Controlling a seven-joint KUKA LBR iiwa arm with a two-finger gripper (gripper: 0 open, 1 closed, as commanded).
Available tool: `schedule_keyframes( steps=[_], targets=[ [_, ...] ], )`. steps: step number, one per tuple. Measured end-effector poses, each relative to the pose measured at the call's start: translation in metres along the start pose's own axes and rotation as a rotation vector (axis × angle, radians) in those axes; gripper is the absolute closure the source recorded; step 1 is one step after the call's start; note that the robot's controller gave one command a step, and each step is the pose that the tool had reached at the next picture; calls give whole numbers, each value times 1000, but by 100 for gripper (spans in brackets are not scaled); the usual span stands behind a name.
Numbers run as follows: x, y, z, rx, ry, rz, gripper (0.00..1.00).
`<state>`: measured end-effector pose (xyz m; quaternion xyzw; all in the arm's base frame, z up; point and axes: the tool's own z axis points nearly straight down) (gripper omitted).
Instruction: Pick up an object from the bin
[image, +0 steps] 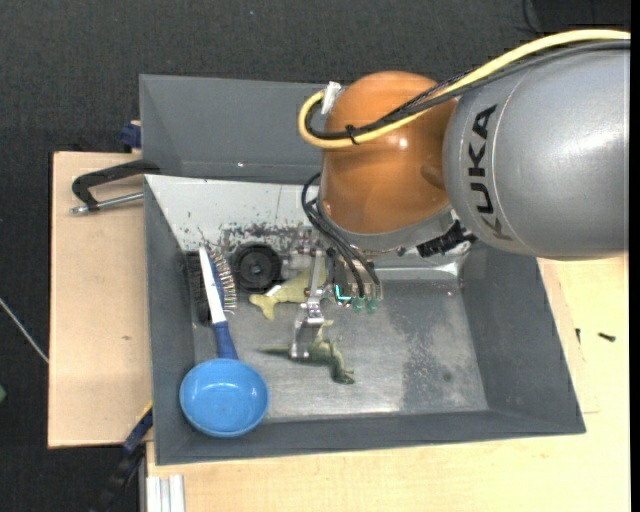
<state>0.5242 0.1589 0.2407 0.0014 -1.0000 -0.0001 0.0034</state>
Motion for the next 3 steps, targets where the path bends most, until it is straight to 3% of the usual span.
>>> schedule_keyframes(
  steps=[1,2,3],
  targets=[
    [-69,-52,147,-2,-4,-355,0],
    [-84,-70,158,-4,-27,-634,0],
    [-65,-85,161,9,-37,-1033,0]
  ],
)
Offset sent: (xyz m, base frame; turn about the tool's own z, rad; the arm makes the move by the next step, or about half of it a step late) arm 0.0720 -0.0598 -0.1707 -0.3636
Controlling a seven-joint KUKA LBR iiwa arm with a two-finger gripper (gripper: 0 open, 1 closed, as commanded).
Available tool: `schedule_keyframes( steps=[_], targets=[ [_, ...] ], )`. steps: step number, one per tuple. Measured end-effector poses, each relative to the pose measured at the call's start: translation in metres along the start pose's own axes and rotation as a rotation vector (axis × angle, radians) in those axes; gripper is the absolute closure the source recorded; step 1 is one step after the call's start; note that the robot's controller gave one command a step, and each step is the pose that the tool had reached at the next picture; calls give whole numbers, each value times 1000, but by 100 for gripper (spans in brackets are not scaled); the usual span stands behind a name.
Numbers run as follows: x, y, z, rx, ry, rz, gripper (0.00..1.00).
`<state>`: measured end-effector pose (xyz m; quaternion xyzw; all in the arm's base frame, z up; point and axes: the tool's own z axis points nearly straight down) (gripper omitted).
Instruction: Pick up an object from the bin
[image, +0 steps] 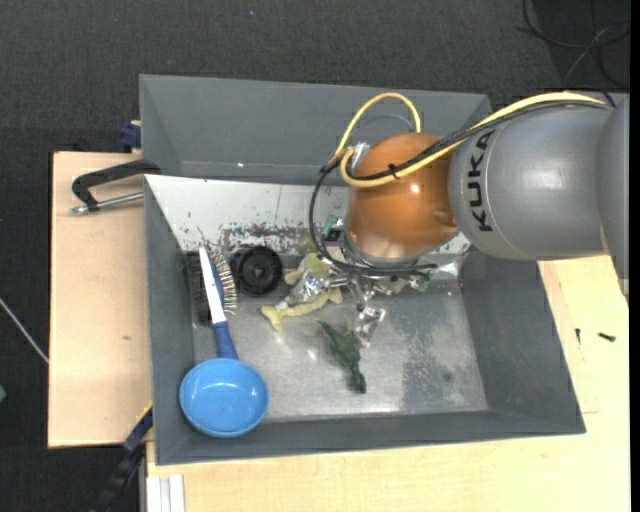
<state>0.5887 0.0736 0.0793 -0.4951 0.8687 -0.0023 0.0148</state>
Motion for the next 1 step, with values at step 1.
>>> schedule_keyframes(
  steps=[1],
  targets=[
    [-20,2,2,-3,3,-527,0]
  ],
)
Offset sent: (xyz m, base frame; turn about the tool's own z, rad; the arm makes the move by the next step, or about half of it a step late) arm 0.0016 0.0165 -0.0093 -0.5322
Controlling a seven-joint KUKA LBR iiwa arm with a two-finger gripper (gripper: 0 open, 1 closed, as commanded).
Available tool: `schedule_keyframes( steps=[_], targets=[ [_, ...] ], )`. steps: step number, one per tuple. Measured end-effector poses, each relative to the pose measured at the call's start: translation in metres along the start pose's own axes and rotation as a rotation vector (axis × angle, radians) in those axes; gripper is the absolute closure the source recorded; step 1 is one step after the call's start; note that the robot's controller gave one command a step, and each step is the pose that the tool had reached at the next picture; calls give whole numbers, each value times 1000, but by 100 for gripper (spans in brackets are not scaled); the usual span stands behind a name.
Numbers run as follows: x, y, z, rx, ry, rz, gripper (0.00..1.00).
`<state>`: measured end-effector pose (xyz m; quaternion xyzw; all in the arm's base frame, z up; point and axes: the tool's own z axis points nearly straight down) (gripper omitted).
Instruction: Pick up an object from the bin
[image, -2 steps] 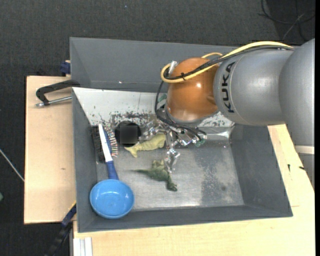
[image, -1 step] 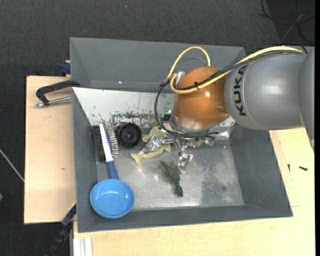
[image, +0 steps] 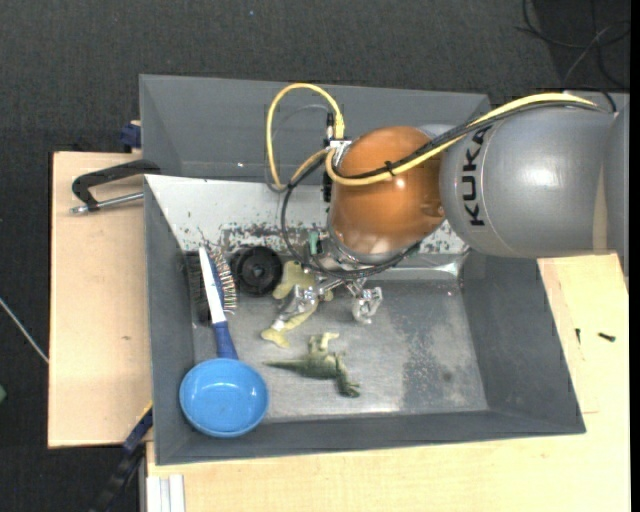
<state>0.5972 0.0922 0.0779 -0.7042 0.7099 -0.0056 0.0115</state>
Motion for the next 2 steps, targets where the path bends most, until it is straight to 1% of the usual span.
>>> schedule_keyframes(
  steps=[1,2],
  targets=[
    [142,41,0,-10,3,-47,0],
    [136,40,-1,-11,1,-54,100]
  ],
)
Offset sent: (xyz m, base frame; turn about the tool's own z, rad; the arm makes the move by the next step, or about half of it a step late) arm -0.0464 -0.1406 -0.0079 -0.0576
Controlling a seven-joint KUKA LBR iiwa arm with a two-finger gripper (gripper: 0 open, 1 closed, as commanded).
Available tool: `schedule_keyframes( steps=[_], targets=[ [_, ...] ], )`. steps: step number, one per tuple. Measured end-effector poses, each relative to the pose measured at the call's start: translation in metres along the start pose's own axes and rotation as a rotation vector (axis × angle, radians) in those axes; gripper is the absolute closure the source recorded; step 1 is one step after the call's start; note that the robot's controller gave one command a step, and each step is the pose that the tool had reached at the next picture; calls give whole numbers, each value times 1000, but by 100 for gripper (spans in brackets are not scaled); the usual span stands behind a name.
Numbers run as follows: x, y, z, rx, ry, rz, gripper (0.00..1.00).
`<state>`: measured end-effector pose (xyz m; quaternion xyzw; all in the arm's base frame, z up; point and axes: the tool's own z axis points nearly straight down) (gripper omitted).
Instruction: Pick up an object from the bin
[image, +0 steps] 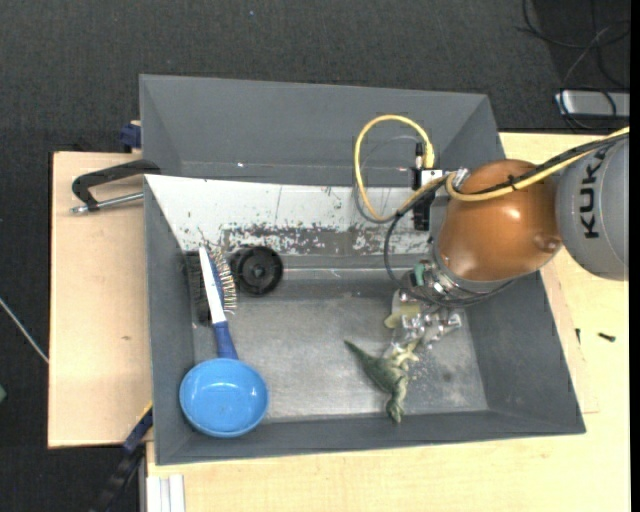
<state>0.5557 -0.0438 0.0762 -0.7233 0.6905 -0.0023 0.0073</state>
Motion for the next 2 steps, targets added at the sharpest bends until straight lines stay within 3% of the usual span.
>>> schedule_keyframes(
  steps=[1,2],
  targets=[
    [-2,-4,-52,-3,5,4,100],
    [-3,-5,-64,-7,4,8,100]
  ],
)
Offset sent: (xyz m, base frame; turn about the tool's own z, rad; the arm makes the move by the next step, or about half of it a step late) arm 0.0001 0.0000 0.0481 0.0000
